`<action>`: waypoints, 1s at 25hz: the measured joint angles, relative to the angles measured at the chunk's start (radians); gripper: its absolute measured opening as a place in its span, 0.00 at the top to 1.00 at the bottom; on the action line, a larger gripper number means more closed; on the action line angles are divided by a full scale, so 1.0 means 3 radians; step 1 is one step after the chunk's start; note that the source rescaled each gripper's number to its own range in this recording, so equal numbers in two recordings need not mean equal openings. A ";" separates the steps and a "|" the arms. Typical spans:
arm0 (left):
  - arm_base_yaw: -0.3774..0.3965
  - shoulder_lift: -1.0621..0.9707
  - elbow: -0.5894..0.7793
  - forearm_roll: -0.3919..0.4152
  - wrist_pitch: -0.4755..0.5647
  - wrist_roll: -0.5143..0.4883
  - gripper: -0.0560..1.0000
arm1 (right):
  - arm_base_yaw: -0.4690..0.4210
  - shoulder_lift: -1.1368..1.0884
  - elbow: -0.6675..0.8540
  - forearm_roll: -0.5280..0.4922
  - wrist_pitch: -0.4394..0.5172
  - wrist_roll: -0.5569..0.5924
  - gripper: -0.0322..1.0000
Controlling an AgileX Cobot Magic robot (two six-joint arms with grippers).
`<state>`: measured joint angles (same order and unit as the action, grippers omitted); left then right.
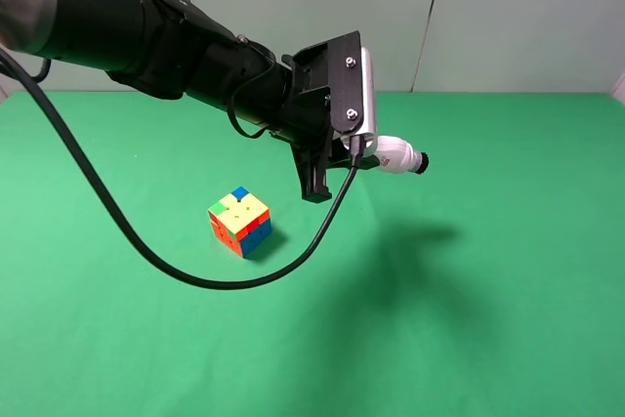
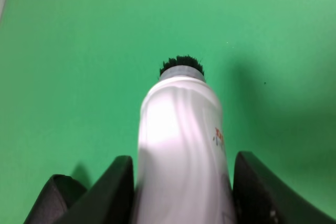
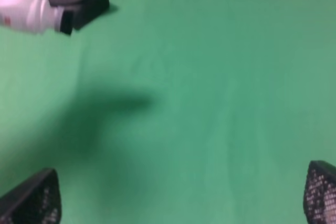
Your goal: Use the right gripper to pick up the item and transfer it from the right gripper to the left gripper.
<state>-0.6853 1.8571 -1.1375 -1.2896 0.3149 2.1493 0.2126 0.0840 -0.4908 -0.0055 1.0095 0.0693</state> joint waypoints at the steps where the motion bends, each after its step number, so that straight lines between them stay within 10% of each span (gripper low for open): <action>1: 0.0000 0.0000 0.0000 0.0000 0.0000 0.0000 0.95 | -0.0037 -0.0079 0.0000 0.0000 0.0000 0.0000 0.00; 25: 0.0000 0.0000 0.0000 0.0000 0.0000 -0.0165 0.95 | -0.0195 -0.0295 0.0000 0.0018 0.0006 0.0000 0.00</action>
<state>-0.6853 1.8571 -1.1375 -1.2896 0.3149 2.0997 0.1541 -0.0047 -0.4908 0.0000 1.0113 0.0693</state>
